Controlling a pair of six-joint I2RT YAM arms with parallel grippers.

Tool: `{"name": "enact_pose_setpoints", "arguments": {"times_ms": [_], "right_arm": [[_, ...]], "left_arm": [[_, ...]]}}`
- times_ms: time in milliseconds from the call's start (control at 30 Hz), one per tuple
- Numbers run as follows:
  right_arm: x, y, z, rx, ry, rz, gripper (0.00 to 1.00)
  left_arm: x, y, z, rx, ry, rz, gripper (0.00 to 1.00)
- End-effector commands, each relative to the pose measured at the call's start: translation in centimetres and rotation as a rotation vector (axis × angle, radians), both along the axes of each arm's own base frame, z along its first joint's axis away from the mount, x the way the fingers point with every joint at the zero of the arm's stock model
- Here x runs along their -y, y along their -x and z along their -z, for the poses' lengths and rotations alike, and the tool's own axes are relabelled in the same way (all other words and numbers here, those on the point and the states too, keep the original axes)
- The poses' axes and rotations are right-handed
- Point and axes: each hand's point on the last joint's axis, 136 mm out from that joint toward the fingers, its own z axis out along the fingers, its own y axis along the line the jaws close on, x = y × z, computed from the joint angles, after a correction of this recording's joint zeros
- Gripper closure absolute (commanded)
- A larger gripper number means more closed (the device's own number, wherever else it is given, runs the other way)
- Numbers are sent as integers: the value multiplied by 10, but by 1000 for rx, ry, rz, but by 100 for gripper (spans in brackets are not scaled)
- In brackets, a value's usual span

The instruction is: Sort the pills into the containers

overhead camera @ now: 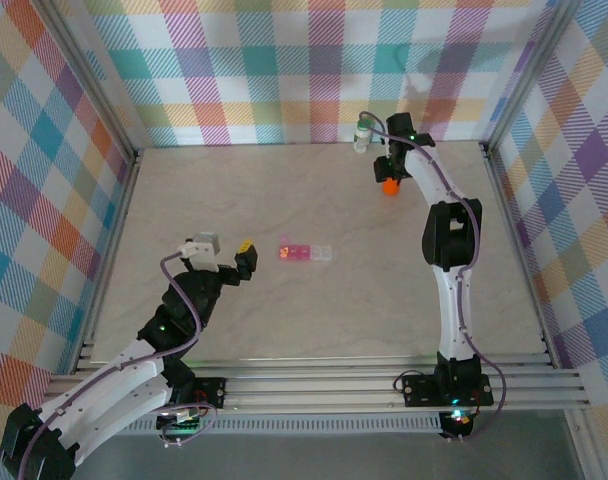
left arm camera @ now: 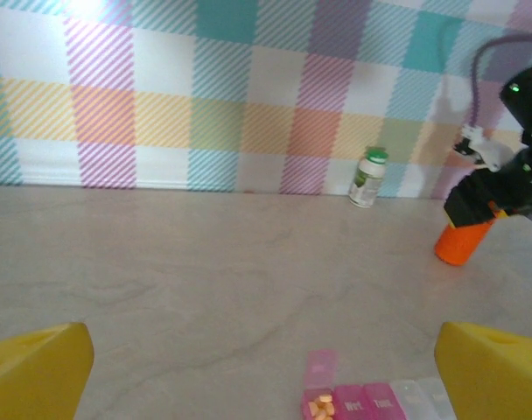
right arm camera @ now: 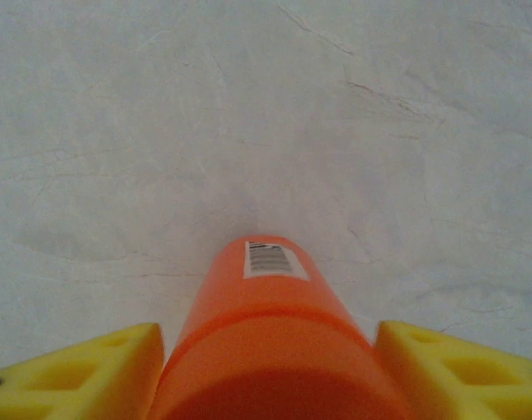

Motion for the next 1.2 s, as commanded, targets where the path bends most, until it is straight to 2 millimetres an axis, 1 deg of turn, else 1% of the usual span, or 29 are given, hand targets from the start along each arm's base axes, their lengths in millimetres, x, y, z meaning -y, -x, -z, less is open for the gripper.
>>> {"name": "enact_pose_setpoints", "arguments": {"times_ms": [0,67,167,267,333,433,467,567,667,767,833,933,1033,1067,1100,1167], "right_arm": [[-3,-6,-24,43,-73,7,22],[-3,-3,-38,55,-99,18,20],[-3,4,-64,83,-114,24,18],[0,14,-93,117,-119,36,17],[1,22,-115,155,-129,41,17],[2,35,-140,206,-163,70,18],[1,40,-144,212,-182,78,19],[-17,64,-159,229,-256,62,23],[-43,94,-156,239,-287,8,25],[-74,126,-150,236,-333,-65,26],[-95,147,-138,210,-344,-112,27],[-125,173,-117,154,-365,-175,27],[-151,193,-97,86,-441,-212,27],[-157,197,-92,76,-474,-216,27],[-163,202,-85,66,-504,-220,27],[-167,203,-71,54,-533,-206,27]], "left_arm": [[-18,-1,-1,7,63,-88,0],[-20,-2,0,3,95,-100,0],[-27,-4,3,-17,151,-133,0],[-37,-5,5,-39,200,-197,0],[-45,-7,8,-60,206,-240,0],[-51,-8,14,-97,194,-276,0],[-51,-9,16,-107,195,-278,0],[-48,-12,20,-128,198,-266,0],[-41,-19,23,-162,191,-246,0],[-36,-27,34,-240,180,-252,0],[-29,-31,42,-297,181,-241,2],[-16,-36,52,-356,191,-193,5],[-8,-39,59,-400,207,-161,6],[-7,-40,61,-419,218,-155,6],[-6,-42,65,-447,231,-153,7],[-6,-45,73,-503,255,-145,7]]}}
